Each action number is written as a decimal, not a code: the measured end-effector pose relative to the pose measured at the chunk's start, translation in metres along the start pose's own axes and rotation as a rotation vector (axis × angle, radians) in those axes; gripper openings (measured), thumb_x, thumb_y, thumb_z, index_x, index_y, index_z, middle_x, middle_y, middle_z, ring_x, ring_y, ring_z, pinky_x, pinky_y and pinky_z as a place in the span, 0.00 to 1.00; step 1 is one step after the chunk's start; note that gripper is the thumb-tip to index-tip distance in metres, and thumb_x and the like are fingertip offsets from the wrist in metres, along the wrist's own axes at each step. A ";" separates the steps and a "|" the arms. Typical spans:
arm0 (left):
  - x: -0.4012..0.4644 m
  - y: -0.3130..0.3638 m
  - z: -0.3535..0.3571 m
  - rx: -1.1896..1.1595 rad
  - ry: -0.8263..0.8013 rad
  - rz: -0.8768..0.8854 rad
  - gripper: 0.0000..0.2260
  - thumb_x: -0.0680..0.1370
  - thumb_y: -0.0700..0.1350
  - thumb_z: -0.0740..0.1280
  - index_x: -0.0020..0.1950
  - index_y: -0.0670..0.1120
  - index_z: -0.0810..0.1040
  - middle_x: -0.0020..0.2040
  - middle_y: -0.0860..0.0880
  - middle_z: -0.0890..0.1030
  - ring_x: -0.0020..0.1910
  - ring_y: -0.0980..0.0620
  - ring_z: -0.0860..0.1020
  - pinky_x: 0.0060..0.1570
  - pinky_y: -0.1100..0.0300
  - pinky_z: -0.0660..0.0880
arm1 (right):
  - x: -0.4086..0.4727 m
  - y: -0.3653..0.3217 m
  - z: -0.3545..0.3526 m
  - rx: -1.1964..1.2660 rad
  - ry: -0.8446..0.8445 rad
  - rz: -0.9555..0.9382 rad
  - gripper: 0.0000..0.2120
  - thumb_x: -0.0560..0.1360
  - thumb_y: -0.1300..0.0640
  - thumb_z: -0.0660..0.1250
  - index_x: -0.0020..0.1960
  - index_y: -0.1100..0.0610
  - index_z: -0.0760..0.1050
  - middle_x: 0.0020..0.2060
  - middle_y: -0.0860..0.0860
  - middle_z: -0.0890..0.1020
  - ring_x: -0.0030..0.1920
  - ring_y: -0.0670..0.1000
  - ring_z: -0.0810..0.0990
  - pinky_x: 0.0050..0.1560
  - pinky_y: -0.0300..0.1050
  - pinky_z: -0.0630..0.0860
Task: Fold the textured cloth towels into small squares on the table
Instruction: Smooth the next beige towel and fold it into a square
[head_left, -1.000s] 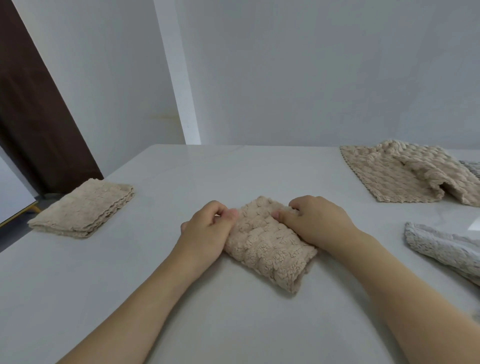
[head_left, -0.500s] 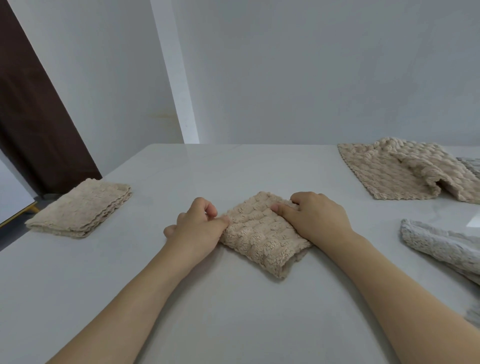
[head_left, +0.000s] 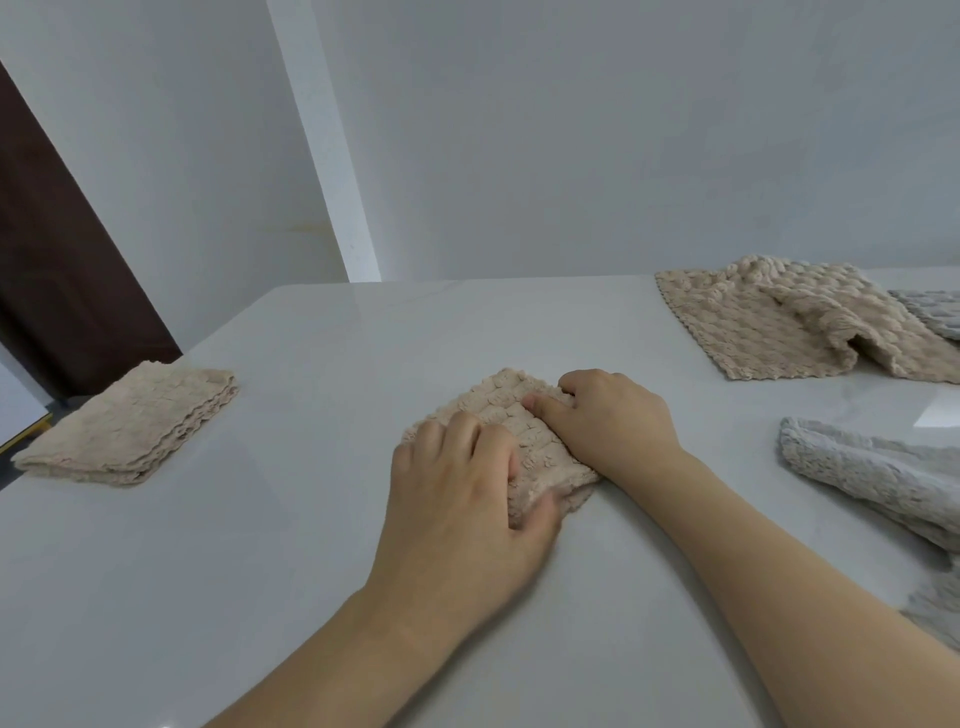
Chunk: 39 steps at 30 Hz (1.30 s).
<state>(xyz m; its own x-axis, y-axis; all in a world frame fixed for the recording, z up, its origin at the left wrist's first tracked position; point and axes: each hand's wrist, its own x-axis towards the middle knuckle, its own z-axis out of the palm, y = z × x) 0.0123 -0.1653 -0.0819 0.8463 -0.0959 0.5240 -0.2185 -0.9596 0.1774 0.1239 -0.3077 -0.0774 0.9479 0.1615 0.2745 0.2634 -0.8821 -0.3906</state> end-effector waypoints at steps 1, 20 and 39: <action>0.002 -0.001 0.001 0.019 0.014 0.013 0.09 0.70 0.56 0.59 0.42 0.51 0.68 0.42 0.55 0.69 0.43 0.49 0.67 0.44 0.53 0.66 | 0.000 0.000 0.000 -0.003 -0.002 -0.001 0.25 0.77 0.36 0.57 0.32 0.54 0.63 0.29 0.47 0.72 0.35 0.52 0.72 0.30 0.44 0.59; 0.009 -0.004 0.002 0.092 -0.351 -0.095 0.14 0.66 0.54 0.51 0.50 0.53 0.62 0.54 0.55 0.63 0.58 0.51 0.61 0.64 0.54 0.57 | 0.000 0.000 0.003 0.006 0.025 0.028 0.25 0.77 0.37 0.57 0.31 0.54 0.62 0.29 0.48 0.70 0.35 0.54 0.71 0.31 0.45 0.60; 0.012 -0.025 -0.020 -0.208 -0.649 -0.050 0.19 0.63 0.57 0.55 0.54 0.57 0.61 0.56 0.59 0.60 0.63 0.58 0.55 0.71 0.56 0.47 | 0.000 -0.001 0.002 0.000 0.012 0.030 0.25 0.77 0.36 0.57 0.31 0.53 0.62 0.29 0.48 0.71 0.36 0.54 0.72 0.35 0.46 0.64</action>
<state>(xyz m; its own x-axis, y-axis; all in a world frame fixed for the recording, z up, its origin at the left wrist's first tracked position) 0.0182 -0.1368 -0.0640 0.9636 -0.2542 -0.0832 -0.2053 -0.9023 0.3792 0.1240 -0.3054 -0.0790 0.9531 0.1296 0.2736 0.2350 -0.8863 -0.3990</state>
